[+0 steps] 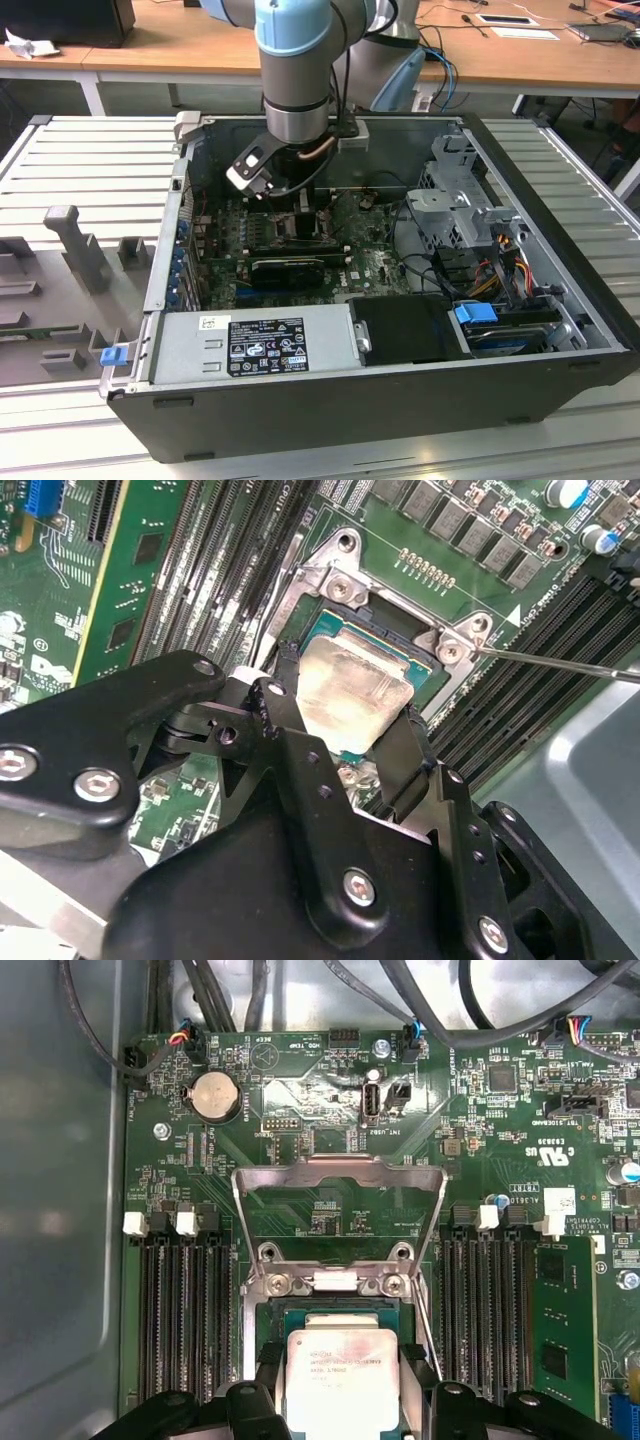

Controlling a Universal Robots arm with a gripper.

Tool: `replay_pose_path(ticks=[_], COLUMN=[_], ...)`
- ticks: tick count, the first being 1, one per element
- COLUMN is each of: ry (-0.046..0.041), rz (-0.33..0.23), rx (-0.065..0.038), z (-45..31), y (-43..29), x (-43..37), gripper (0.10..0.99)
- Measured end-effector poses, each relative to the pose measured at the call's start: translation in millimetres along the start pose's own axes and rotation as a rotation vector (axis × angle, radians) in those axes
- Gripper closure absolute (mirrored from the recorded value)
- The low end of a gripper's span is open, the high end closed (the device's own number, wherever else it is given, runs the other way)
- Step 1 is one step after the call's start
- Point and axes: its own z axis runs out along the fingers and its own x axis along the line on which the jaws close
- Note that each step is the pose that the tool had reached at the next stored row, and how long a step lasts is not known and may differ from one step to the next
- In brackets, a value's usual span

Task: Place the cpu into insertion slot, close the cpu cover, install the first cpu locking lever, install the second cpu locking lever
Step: 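Place the cpu into insertion slot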

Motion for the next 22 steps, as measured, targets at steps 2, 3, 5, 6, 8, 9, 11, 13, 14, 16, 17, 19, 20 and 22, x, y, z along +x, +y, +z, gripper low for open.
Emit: replay_pose_path(ticks=[2, 3, 5, 6, 8, 9, 11, 13, 14, 16, 17, 19, 20, 22], ry=[-0.0001, 0.0001, -0.0001, -0.0004, -0.0001, 0.0001, 0.0000, -0.0002, -0.0003, -0.0002, -0.0002, 0.0002, 0.0000, -0.0001], rz=[0.001, 0.001, 0.001, 0.001, 0.001, 0.001, 0.001, 0.000, 0.001, 0.001, 0.001, 0.001, 0.001, 0.001], rx=[0.000, 0.000, 0.000, 0.000, 0.000, 0.000, 0.000, 0.000, 0.000, 0.000, 0.000, 0.000, 0.000, 0.000], z=[0.1, 0.5, 1.1, 1.2, 1.5, 1.6, 1.8, 2.9, 3.2, 3.4, 3.5, 3.8, 3.8, 3.8], y=[0.3, 0.4, 0.3, 0.3, 0.3, 0.3, 0.2, 0.1, 0.1, 0.1, 0.1, 0.1, 0.1, 0.1], x=[0.0, 0.1, 0.1, 0.1, 0.6, 1.0, 1.8, 2.1, 2.1, 2.1, 2.1, 2.2, 2.2, 2.1], gripper=[0.545, 0.545, 0.545, 0.545, 0.545, 0.545, 0.545, 0.545, 0.545, 0.545, 0.545, 0.537, 0.471, 0.471])
